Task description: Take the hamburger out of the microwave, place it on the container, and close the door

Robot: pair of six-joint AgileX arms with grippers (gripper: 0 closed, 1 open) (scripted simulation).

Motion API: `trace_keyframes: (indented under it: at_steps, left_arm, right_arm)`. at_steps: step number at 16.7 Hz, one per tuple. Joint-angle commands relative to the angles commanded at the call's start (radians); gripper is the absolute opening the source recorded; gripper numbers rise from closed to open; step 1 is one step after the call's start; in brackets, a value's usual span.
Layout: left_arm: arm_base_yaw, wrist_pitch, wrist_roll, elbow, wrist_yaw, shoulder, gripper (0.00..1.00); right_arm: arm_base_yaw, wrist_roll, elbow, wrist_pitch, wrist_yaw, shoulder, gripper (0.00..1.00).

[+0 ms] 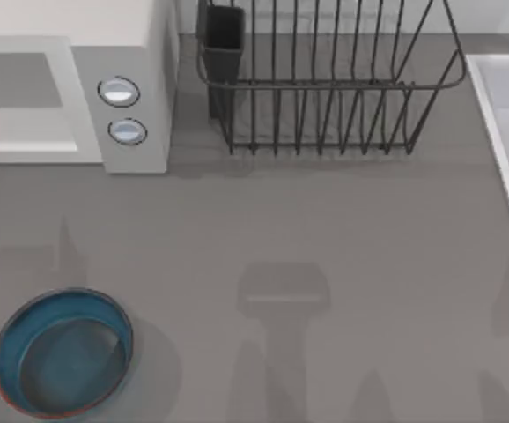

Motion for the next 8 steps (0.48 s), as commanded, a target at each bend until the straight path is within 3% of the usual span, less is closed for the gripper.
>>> trace_keyframes:
  at_steps: [8]
  left_arm:
    - [0.091, 0.421, 0.04, 0.333, 0.101, 0.901, 1.0]
  right_arm:
    - [0.0, 0.0, 0.0, 0.0, 0.0, 0.0, 1.0]
